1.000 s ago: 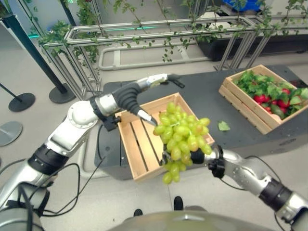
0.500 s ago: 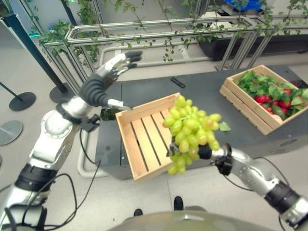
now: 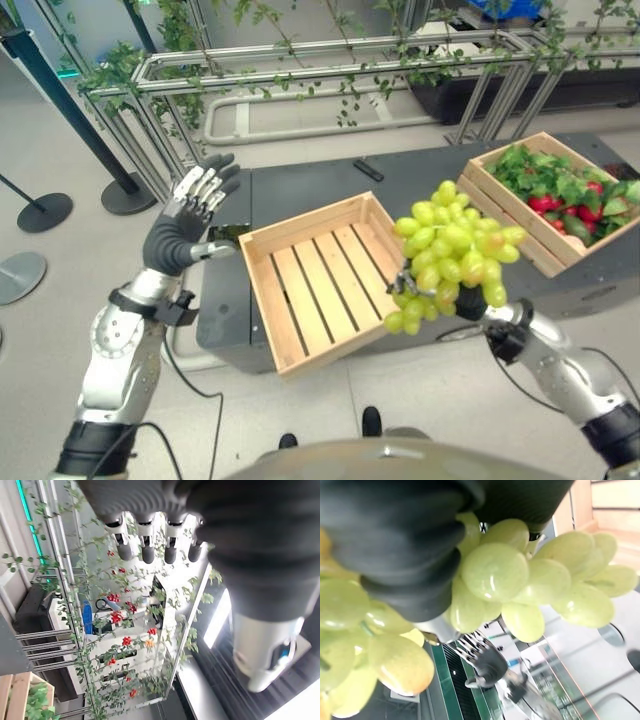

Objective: Pick up the fruits from the basket on one side to the basket on the other side

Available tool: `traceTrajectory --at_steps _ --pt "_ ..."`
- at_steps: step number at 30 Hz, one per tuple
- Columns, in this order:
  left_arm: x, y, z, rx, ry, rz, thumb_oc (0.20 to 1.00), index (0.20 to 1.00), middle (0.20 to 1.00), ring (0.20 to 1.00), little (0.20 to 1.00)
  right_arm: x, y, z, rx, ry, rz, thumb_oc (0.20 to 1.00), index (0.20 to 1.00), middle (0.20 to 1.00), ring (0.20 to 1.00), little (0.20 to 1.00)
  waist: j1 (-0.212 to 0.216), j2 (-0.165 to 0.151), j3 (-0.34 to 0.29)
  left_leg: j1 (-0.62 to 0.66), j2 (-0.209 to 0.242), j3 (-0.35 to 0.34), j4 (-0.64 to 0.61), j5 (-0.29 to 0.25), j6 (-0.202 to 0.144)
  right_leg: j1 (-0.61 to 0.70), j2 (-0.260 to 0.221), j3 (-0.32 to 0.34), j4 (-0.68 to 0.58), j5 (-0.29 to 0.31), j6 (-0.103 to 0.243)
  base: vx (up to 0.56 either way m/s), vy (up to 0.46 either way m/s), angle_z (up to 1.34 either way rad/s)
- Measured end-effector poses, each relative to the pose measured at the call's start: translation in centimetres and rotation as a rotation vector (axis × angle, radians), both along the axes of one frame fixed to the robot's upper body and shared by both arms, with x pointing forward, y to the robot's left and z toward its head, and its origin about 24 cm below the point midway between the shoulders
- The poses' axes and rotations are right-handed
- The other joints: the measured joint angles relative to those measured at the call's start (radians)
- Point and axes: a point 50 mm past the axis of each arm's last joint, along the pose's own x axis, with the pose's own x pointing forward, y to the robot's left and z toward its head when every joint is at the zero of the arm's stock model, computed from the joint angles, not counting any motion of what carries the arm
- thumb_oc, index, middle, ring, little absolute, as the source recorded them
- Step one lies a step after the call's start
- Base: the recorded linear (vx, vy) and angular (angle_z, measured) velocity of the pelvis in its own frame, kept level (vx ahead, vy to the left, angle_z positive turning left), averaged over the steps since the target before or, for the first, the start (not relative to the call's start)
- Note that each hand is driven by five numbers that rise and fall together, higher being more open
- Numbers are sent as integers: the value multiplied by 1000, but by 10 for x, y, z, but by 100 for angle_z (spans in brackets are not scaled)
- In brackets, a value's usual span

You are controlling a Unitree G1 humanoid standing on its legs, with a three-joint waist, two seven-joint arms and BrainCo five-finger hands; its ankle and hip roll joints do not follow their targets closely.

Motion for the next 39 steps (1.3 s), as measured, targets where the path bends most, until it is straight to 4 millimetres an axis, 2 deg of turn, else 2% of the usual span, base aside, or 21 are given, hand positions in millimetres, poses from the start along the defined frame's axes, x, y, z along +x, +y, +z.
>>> traceTrajectory --at_steps 3,6,9,10,14,20,27,32,38,39 --pt "-2 4 -14 -33 57 33 1000 1000 1000 1000 1000 -1 -9 2 -14 -12 -49 200 200 200 200 200 0 2 2 0 0 3 0 0 0 -1 0 1 0 0 0 0 2 -2" --pt "-7 11 -49 -92 202 92 1000 1000 1000 1000 1000 -1 -19 5 -34 -35 -99 200 200 200 200 200 -1 4 4 0 1 4 0 0 0 -1 0 1 -2 1 1 0 0 0" --pt "-15 15 -75 -132 316 136 1000 1000 1000 1000 1000 -3 -28 8 -42 -54 -148 200 200 200 200 200 -3 5 5 0 1 4 0 -1 1 4 0 1 -11 4 1 0 0 0" --pt "-21 17 -94 -153 392 166 1000 1000 1000 1000 1000 -5 -33 9 -38 -64 -178 200 200 200 200 200 -3 6 6 1 1 5 0 -1 1 6 0 1 -13 4 1 0 0 0" --pt "-31 18 -123 -196 514 219 1000 1000 1000 1000 1000 -4 -39 12 -17 -91 -233 200 200 200 200 200 -2 4 7 1 0 5 0 -2 2 7 0 1 -15 5 3 0 0 0" --pt "-29 15 -114 -196 475 201 1000 1000 1000 1000 1000 -4 -45 16 -38 -117 -270 200 200 200 200 200 -1 1 9 0 -1 5 0 -2 2 8 -1 1 -15 6 4 0 0 0" --pt "-25 13 -104 -191 427 184 1000 1000 1000 1000 1000 -4 -62 25 -58 -179 -380 200 200 200 200 200 -5 -1 10 2 -1 6 0 -2 3 8 1 3 -15 6 4 0 0 0" --pt "-21 9 -88 -185 353 162 1000 1000 1000 1000 1000 -7 -71 26 -54 -195 -448 200 200 200 200 200 -17 -8 15 3 -4 12 1 -4 6 6 1 15 -14 8 6 -16 16 -4" --pt "-17 8 -78 -177 304 149 1000 1000 1000 1000 1000 -9 -76 28 -53 -218 -504 200 200 200 200 200 -48 -15 40 -6 -18 65 32 -25 16 -32 0 77 16 16 14 -109 88 -32" --pt "-16 8 -73 -167 285 145 1000 1000 1000 1000 1000 -8 -76 28 -48 -224 -519 200 200 200 200 200 -51 -21 60 -16 -25 102 57 -41 23 -64 0 113 49 18 14 -92 94 -70"
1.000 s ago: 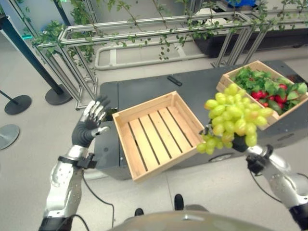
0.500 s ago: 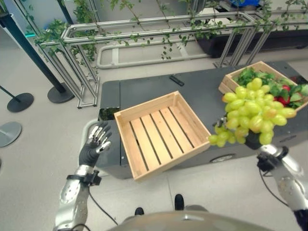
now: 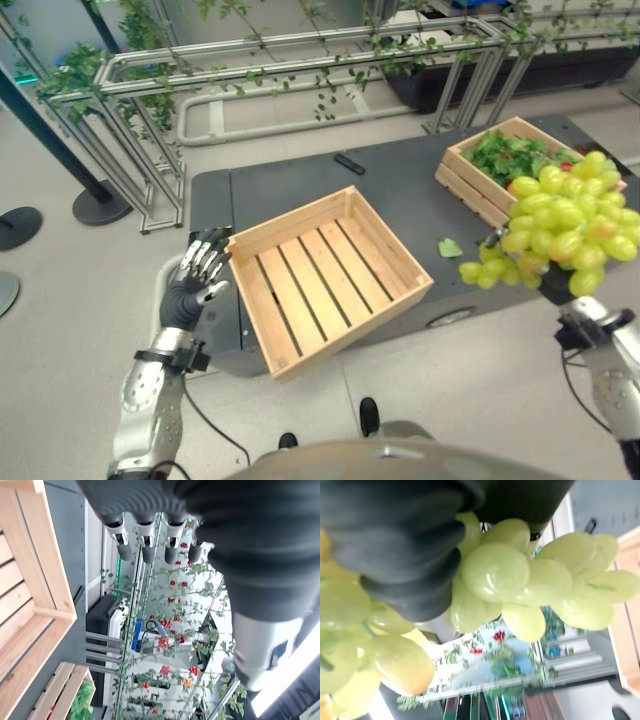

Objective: Pick up the fruits from the basket on one side to the basket on the other side

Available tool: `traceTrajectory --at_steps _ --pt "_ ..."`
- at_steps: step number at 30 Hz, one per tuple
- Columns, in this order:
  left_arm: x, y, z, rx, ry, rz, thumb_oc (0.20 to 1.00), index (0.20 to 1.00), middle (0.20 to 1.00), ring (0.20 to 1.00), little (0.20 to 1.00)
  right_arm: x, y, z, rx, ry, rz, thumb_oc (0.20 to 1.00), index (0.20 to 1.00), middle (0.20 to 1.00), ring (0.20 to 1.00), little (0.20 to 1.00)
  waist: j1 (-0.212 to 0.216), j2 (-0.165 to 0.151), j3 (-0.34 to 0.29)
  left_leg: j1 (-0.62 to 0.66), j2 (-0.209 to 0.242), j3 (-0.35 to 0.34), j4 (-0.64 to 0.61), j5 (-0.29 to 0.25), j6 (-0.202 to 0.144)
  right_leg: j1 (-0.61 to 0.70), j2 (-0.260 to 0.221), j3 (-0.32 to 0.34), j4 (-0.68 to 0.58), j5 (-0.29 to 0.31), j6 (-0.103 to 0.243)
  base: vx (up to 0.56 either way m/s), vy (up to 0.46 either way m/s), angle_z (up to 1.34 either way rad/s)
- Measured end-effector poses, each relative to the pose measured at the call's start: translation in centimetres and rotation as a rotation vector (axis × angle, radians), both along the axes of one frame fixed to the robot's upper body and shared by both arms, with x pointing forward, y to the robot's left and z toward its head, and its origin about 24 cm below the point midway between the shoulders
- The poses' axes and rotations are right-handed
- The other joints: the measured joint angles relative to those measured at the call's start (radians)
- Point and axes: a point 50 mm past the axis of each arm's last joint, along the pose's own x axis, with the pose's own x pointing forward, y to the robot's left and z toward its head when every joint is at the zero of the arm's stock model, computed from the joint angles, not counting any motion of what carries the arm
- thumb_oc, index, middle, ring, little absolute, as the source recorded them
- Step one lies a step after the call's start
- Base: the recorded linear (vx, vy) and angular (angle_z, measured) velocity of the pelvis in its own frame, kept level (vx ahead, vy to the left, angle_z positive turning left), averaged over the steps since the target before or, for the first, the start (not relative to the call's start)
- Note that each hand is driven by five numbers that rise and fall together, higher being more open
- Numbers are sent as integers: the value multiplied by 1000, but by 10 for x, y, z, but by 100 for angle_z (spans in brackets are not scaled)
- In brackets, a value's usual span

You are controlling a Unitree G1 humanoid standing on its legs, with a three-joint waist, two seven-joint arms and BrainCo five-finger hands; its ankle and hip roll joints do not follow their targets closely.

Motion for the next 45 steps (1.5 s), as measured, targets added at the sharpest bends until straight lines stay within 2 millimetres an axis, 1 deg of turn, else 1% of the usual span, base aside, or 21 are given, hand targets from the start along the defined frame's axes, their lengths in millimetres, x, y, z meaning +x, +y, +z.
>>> traceTrajectory --at_steps 2,3,5,9,11,12,13,15,16,17,18,19,21,25,32,35,37,42,43,44,45 --pt "2 0 1 2 -5 2 1000 1000 1000 1000 1000 0 0 -1 -4 1 -13 200 200 200 200 200 -15 -3 13 -3 -9 24 12 -7 5 -15 -3 27 10 4 9 -121 135 -62" --pt "4 1 4 5 -19 3 1000 1000 1000 1000 1000 -1 -1 -2 -14 7 -25 200 200 200 200 200 -35 -8 27 -2 -19 49 27 -18 12 -24 -4 57 19 13 15 -208 223 -55" --pt "7 2 8 13 -30 8 1000 1000 1000 1000 1000 1 0 -2 -25 3 -29 200 200 200 200 200 -37 -13 39 -3 -34 102 38 -29 25 -51 -4 121 22 37 31 -196 182 -90" --pt "14 1 16 24 -66 2 1000 1000 1000 1000 1000 1 -2 -6 -28 12 -63 200 200 200 200 200 -71 -27 75 -5 -74 161 69 -46 54 -60 -41 150 -21 78 82 -201 87 -69" --pt "16 2 20 32 -79 1 1000 1000 1000 1000 1000 5 -4 -9 -23 20 -90 200 200 200 200 200 -57 -25 91 -32 -65 230 91 -55 74 -115 -85 67 -28 35 137 -295 81 -101" --pt "15 4 22 43 -79 8 1000 1000 1000 1000 1000 10 0 -8 -12 10 -94 200 200 200 200 200 -45 -17 98 -59 -44 292 114 -55 81 -157 -142 -122 7 -25 119 -184 57 -105" --pt "17 4 23 48 -85 8 1000 1000 1000 1000 1000 14 3 -7 -7 6 -91 200 200 200 200 200 -23 -16 109 -59 -30 318 118 -58 83 -186 -183 -272 83 -40 92 -98 27 -103" --pt "19 2 24 36 -91 14 1000 1000 1000 1000 1000 15 6 -10 -7 22 -83 200 200 200 200 200 0 -2 119 -52 12 314 131 -56 73 -146 -236 -403 266 -77 80 5 26 -48" --pt "18 4 26 42 -94 20 1000 1000 1000 1000 1000 17 10 -11 -7 25 -70 200 200 200 200 200 22 -4 121 -30 30 337 129 -53 60 -109 -246 -445 344 -112 86 10 -50 -69" --pt "14 7 26 54 -86 31 1000 1000 1000 1000 1000 20 15 -11 -9 24 -45 200 200 200 200 200 61 -9 114 -1 58 388 128 -52 57 -47 -267 -535 456 -173 83 10 -145 -92" --pt "12 10 26 61 -87 40 1000 1000 1000 1000 1000 22 18 -10 -9 17 -33 200 200 200 200 200 82 -13 108 3 63 393 130 -54 48 -10 -265 -545 444 -184 86 55 -189 -98" --pt "10 14 30 75 -99 50 1000 1000 1000 1000 1000 24 23 -6 -11 -4 -13 200 200 200 200 200 92 -27 100 -5 58 395 125 -38 15 40 -214 -541 315 -218 55 75 -171 -55" --pt "9 13 28 65 -94 56 1000 1000 1000 1000 1000 28 23 1 -15 -30 -9 200 200 200 200 200 93 -15 101 -17 65 388 125 -30 4 55 -176 -510 241 -223 2 34 -123 -44" --pt "9 10 26 44 -98 54 1000 1000 1000 1000 1000 18 9 -5 -63 19 -40 200 200 200 200 200 61 16 81 -21 97 354 133 -23 -2 56 -132 -489 206 -210 -27 26 -113 -23" --pt "16 -1 29 25 -121 19 1000 1000 1000 1000 1000 9 -4 -5 -85 38 -90 200 200 200 200 200 -9 28 68 -12 99 350 126 -16 -15 39 -112 -447 200 -198 -33 40 -78 -19" --pt "20 -5 32 15 -137 7 1000 1000 1000 1000 1000 2 -10 -7 -88 50 -115 200 200 200 200 200 -18 35 49 -4 102 369 128 -13 -30 24 -101 -406 198 -190 -26 27 -112 -33" --pt "22 -6 34 15 -149 5 1000 1000 1000 1000 1000 2 -11 -8 -88 52 -117 200 200 200 200 200 -1 32 47 -2 104 366 136 -13 -30 17 -99 -384 203 -188 -28 -36 -119 -35" --pt "28 -14 36 -4 -163 -16 1000 1000 1000 1000 1000 -1 -13 -8 -78 48 -140 200 200 200 200 200 -28 -1 35 -8 129 360 225 -14 -36 -10 -83 -310 236 -197 -47 97 -139 -41" --pt "28 -12 37 4 -164 -11 1000 1000 1000 1000 1000 0 -12 -11 -55 46 -144 200 200 200 200 200 -26 -35 36 -27 156 335 342 -10 -56 -4 -57 -252 237 -205 -66 67 -165 -66" --pt "28 -10 36 7 -160 -4 1000 1000 1000 1000 1000 1 -10 -12 -37 42 -147 200 200 200 200 200 -16 -52 33 -52 178 304 437 6 -79 7 -43 -214 231 -204 -74 21 -112 -88" --pt "28 -10 36 8 -157 -4 1000 1000 1000 1000 1000 1 -10 -12 -30 38 -152 200 200 200 200 200 2 -63 28 -81 197 275 515 17 -80 19 -40 -185 213 -186 -95 -10 -34 -100"
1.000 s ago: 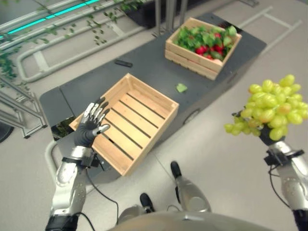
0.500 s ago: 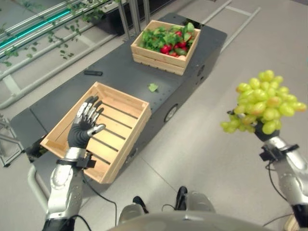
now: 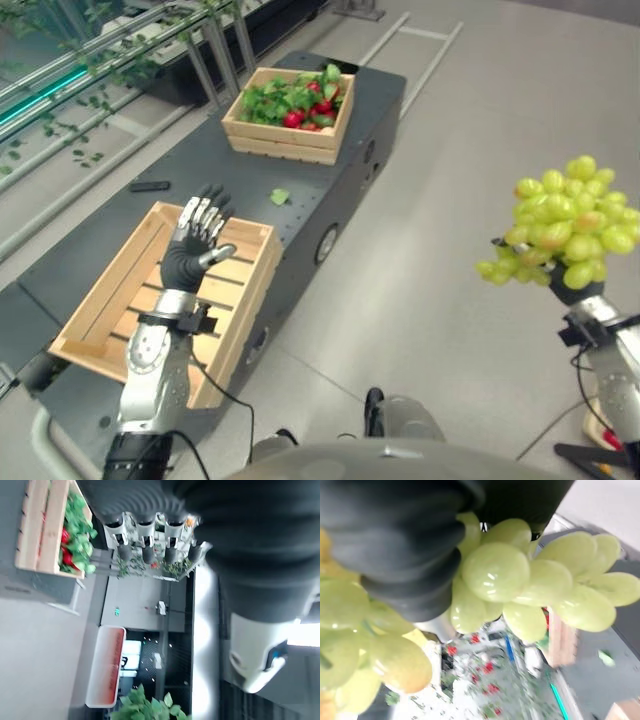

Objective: Pick up the fruits from the basket on one side to the basket on the other side

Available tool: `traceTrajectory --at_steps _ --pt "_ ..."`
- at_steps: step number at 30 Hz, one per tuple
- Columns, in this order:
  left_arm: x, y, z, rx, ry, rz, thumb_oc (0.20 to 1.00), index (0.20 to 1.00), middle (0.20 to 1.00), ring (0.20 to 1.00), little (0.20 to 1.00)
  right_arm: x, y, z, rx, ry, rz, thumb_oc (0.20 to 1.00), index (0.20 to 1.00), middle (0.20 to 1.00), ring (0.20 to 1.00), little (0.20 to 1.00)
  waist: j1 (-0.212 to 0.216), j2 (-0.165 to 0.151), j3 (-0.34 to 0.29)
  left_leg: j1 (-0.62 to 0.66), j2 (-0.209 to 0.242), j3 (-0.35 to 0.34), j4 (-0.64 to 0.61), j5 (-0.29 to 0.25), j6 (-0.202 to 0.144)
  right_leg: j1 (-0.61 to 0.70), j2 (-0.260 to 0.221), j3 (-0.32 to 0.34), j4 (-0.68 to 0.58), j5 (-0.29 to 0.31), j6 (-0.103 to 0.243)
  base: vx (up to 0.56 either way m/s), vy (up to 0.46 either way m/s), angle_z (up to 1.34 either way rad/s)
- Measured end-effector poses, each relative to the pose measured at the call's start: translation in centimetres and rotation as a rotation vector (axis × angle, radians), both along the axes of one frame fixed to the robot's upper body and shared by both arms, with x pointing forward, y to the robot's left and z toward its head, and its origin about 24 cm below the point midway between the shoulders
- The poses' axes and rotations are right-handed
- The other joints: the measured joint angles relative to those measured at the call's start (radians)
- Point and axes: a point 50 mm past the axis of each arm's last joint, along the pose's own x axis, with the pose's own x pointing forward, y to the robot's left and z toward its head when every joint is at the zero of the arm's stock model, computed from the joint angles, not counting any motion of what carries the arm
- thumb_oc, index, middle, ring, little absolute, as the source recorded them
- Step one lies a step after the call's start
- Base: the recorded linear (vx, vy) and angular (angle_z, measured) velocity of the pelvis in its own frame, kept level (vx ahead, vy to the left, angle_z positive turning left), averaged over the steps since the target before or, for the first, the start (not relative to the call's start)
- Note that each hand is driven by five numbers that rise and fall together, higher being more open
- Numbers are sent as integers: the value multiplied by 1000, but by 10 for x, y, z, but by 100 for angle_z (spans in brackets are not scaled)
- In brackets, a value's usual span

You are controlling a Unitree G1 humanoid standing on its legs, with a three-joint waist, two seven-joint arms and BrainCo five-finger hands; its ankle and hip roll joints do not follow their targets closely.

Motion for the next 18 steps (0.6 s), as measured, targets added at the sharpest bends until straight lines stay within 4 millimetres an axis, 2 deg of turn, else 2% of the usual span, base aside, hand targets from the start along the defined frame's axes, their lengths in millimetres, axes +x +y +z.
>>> traceTrajectory --at_steps 1,2,3,4,5,6,7,8,9,10,12,13,14,15,16,17,18 --pt "-1 -1 -1 -5 1 1 1000 1000 1000 1000 1000 0 -2 4 -12 -15 -3 200 200 200 200 200 9 -11 0 -61 -5 -105 118 4 -11 24 30 59 -24 21 -20 3 35 -128" --pt "-3 -1 -3 -9 8 9 1000 1000 1000 1000 1000 0 -1 4 -10 -18 -3 200 200 200 200 200 17 -17 -3 -93 -64 -169 151 -25 -19 39 46 112 -50 47 -18 35 91 -127" --pt "-4 -1 -4 -17 11 15 1000 1000 1000 1000 1000 0 -1 4 -9 -17 -4 200 200 200 200 200 27 -22 -5 -99 -110 -225 131 -46 -1 37 47 139 -64 54 -23 90 111 -119" --pt "-4 -1 -4 -21 13 19 1000 1000 1000 1000 1000 0 -1 4 -12 -16 -2 200 200 200 200 200 40 -24 -5 -96 -143 -244 99 -56 6 36 45 152 -71 62 -25 107 132 -125" --pt "-6 -1 -7 -30 23 30 1000 1000 1000 1000 1000 -1 -1 2 -4 -9 -10 200 200 200 200 200 45 -15 -3 -133 -166 -271 47 -72 24 43 59 157 -101 69 -31 143 143 -113" --pt "-5 -2 -8 -36 24 34 1000 1000 1000 1000 1000 -3 -1 -2 6 1 -18 200 200 200 200 200 49 -19 -4 -126 -177 -279 -18 -67 36 46 53 144 -108 87 -34 155 128 -113" --pt "-6 -1 -11 -38 36 41 1000 1000 1000 1000 1000 -6 0 -6 10 20 -23 200 200 200 200 200 49 -22 -2 -148 -204 -365 -142 -61 45 47 70 176 -115 85 -34 183 102 -90" --pt "-7 0 -11 -33 38 42 1000 1000 1000 1000 1000 -6 0 -7 10 23 -23 200 200 200 200 200 59 -22 1 -153 -235 -458 -206 -55 44 43 76 202 -108 87 -31 102 47 -97" --pt "-7 1 -12 -33 41 45 1000 1000 1000 1000 1000 -4 1 -7 14 23 -23 200 200 200 200 200 59 -20 3 -169 -250 -516 -224 -51 48 44 82 216 -114 87 -30 115 82 -132" --pt "-7 0 -13 -37 43 44 1000 1000 1000 1000 1000 1 4 -9 14 27 -9 200 200 200 200 200 77 -22 7 -163 -301 -696 -290 -45 51 40 95 289 -104 88 -20 74 91 -136" --pt "-7 -1 -13 -49 37 48 1000 1000 1000 1000 1000 3 6 -9 11 21 -4 200 200 200 200 200 84 5 5 -163 -315 -753 -301 -38 60 53 120 350 -113 91 -10 105 152 -133" --pt "-8 0 -14 -51 40 52 1000 1000 1000 1000 1000 3 6 -9 9 20 -4 200 200 200 200 200 86 34 -4 -146 -314 -737 -300 -40 73 59 130 370 -109 82 13 121 179 -143" --pt "-10 -1 -16 -51 45 51 1000 1000 1000 1000 1000 1 5 -6 -11 16 -2 200 200 200 200 200 93 66 -17 -126 -289 -715 -306 -49 74 43 145 377 -97 72 26 99 171 -146" --pt "-10 0 -15 -47 41 53 1000 1000 1000 1000 1000 0 5 -7 -15 21 -1 200 200 200 200 200 80 86 -25 -125 -287 -705 -299 -9 84 48 143 377 -93 62 40 64 110 -111" --pt "-10 2 -14 -43 38 59 1000 1000 1000 1000 1000 0 6 -9 -15 29 5 200 200 200 200 200 72 83 -25 -113 -294 -688 -301 -1 95 45 134 387 -84 54 54 83 166 -110" --pt "-13 5 -13 -39 33 72 1000 1000 1000 1000 1000 -2 10 -11 -14 38 19 200 200 200 200 200 71 70 -38 -97 -309 -640 -343 8 115 41 120 430 -65 41 86 87 174 -87" --pt "-12 5 -12 -40 27 72 1000 1000 1000 1000 1000 -3 9 -12 -14 41 16 200 200 200 200 200 47 60 -39 -88 -319 -626 -360 12 128 42 104 434 -70 36 95 102 236 -104"
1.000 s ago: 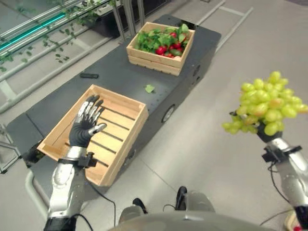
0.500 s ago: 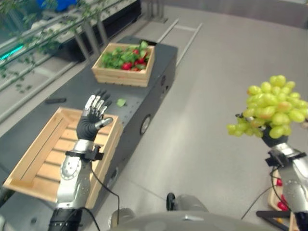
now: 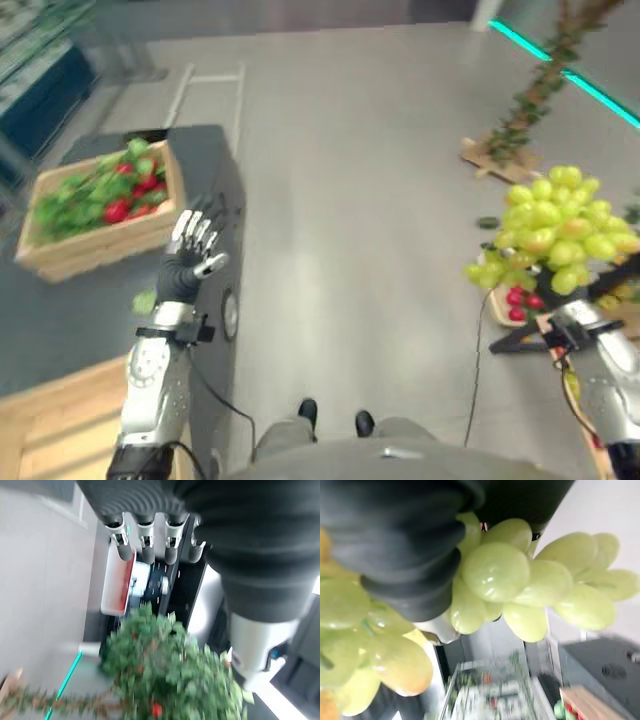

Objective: Pick up the fruits from the basket on one side to the basket on the other side

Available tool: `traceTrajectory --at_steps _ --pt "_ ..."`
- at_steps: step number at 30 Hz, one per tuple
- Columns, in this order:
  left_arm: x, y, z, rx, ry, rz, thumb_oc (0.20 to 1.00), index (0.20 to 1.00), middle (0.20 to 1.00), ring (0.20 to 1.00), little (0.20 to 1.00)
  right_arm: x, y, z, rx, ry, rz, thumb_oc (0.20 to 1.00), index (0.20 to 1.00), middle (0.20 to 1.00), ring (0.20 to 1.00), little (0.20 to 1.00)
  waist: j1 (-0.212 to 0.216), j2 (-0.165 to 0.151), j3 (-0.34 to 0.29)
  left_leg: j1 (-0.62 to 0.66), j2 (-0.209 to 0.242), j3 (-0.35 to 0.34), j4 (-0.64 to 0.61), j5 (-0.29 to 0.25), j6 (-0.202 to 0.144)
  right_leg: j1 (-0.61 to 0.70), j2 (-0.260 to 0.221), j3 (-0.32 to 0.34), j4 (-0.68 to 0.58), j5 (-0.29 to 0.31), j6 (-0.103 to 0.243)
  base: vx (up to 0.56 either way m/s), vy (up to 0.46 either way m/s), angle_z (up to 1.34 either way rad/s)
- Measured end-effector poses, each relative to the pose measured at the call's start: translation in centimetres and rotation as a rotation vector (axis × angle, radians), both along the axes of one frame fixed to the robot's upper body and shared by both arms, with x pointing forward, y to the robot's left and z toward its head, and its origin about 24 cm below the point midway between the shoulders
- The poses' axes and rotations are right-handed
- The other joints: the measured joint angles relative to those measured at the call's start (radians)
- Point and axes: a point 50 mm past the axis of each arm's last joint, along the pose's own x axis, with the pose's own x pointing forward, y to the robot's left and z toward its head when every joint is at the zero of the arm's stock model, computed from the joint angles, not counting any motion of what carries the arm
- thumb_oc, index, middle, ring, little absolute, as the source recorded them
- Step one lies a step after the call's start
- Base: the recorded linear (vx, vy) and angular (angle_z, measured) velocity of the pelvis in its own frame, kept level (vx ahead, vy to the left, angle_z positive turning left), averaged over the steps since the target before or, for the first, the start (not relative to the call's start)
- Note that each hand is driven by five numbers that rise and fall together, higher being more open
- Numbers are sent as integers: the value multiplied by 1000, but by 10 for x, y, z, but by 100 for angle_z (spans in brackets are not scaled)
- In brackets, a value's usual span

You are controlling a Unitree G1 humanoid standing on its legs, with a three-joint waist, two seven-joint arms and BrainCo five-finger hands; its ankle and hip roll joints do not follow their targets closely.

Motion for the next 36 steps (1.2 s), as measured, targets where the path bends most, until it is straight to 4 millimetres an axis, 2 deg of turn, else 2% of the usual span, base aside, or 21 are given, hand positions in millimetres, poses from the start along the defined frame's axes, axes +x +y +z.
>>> traceTrajectory --at_steps 1,2,5,11,12,13,14,15,16,17,18,19,20,21,22,25,26,27,29,31,36 --pt "0 3 2 4 -10 15 1000 1000 1000 1000 1000 0 2 -2 12 0 -6 200 200 200 200 200 -14 -22 -3 31 -2 71 -30 19 18 -25 -15 53 11 -4 17 58 193 -90" --pt "-1 6 2 6 -12 29 1000 1000 1000 1000 1000 1 4 -3 19 -5 -4 200 200 200 200 200 13 -25 -6 38 -3 98 -43 18 26 -28 -16 76 20 -10 31 37 176 -119" --pt "3 10 10 15 -37 49 1000 1000 1000 1000 1000 0 4 -5 23 3 -17 200 200 200 200 200 1 -34 -5 71 -17 168 -62 12 44 -23 -44 106 1 -10 57 27 173 -67" --pt "8 16 27 28 -122 94 1000 1000 1000 1000 1000 4 5 -2 12 -14 -26 200 200 200 200 200 6 -10 -2 104 -10 299 -102 -7 68 -44 -51 162 -22 15 87 -56 137 -64" --pt "8 15 28 26 -129 92 1000 1000 1000 1000 1000 5 5 -1 9 -18 -27 200 200 200 200 200 -12 -9 2 110 -14 321 -102 -9 69 -57 -48 162 -34 34 89 -147 105 -124" --pt "6 16 31 31 -138 98 1000 1000 1000 1000 1000 11 8 1 16 -34 -20 200 200 200 200 200 3 -1 4 112 5 384 -118 -9 71 -83 -47 141 -54 78 103 -95 2 -145" --pt "5 17 33 39 -147 100 1000 1000 1000 1000 1000 16 11 5 16 -52 -14 200 200 200 200 200 33 1 8 116 13 439 -122 -12 74 -109 -63 67 -75 83 82 -101 -23 -188" --pt "3 17 31 37 -137 101 1000 1000 1000 1000 1000 22 13 12 17 -85 -17 200 200 200 200 200 44 20 21 110 38 512 -112 -21 77 -142 -152 -248 -71 91 64 -82 -7 -165" --pt "4 15 32 38 -143 90 1000 1000 1000 1000 1000 22 12 14 16 -99 -19 200 200 200 200 200 53 28 25 112 47 530 -112 -26 72 -149 -202 -398 -65 89 66 -95 24 -119" --pt "3 15 31 37 -139 88 1000 1000 1000 1000 1000 22 12 15 15 -102 -20 200 200 200 200 200 56 31 27 112 50 518 -111 -30 67 -143 -231 -466 -63 89 71 -73 25 -83" --pt "2 15 30 37 -135 88 1000 1000 1000 1000 1000 20 13 12 17 -89 -20 200 200 200 200 200 57 33 28 123 73 571 -111 -33 62 -117 -297 -598 -3 67 74 -51 -5 -74" --pt "1 16 30 41 -129 90 1000 1000 1000 1000 1000 20 14 10 19 -84 -12 200 200 200 200 200 68 36 29 137 87 598 -117 -31 51 -106 -317 -668 43 59 74 -19 -18 -84" --pt "0 17 30 46 -129 91 1000 1000 1000 1000 1000 20 16 10 18 -81 -2 200 200 200 200 200 69 35 30 143 104 624 -110 -38 39 -90 -324 -698 85 45 85 7 -113 -104" --pt "-2 20 32 67 -128 88 1000 1000 1000 1000 1000 21 22 7 20 -72 23 200 200 200 200 200 89 13 21 156 113 646 -102 -42 13 -46 -331 -749 117 40 84 55 -175 -101" --pt "-3 21 35 80 -137 89 1000 1000 1000 1000 1000 23 25 9 19 -81 33 200 200 200 200 200 98 -2 20 158 116 650 -97 -38 -6 -31 -316 -746 69 16 66 97 -239 -122" --pt "-3 19 35 60 -154 84 1000 1000 1000 1000 1000 27 25 13 17 -96 33 200 200 200 200 200 108 35 3 171 162 615 -103 -36 -22 -11 -218 -674 -34 42 25 105 -174 -90" --pt "-3 18 35 55 -156 83 1000 1000 1000 1000 1000 26 22 12 12 -93 24 200 200 200 200 200 101 40 0 168 170 606 -101 -36 -23 -11 -213 -665 -35 40 21 61 -155 -38" --pt "0 15 36 41 -165 80 1000 1000 1000 1000 1000 23 17 12 3 -85 8 200 200 200 200 200 62 44 -4 165 183 594 -90 -38 -36 -10 -196 -660 -29 28 15 59 -132 -9" --pt "2 14 38 41 -176 72 1000 1000 1000 1000 1000 19 11 13 -22 -74 -3 200 200 200 200 200 32 49 -9 171 192 591 -87 -38 -42 -17 -184 -652 -26 22 9 53 -102 -14" --pt "4 12 41 36 -188 70 1000 1000 1000 1000 1000 16 3 15 -40 -73 -34 200 200 200 200 200 19 54 -12 170 201 600 -84 -36 -46 -29 -170 -622 -25 22 5 62 -166 -34" --pt "8 8 42 12 -196 73 1000 1000 1000 1000 1000 13 0 12 -42 -58 -49 200 200 200 200 200 -13 52 -13 174 204 612 -75 -36 -48 -45 -163 -583 -10 17 -1 45 -145 -16"
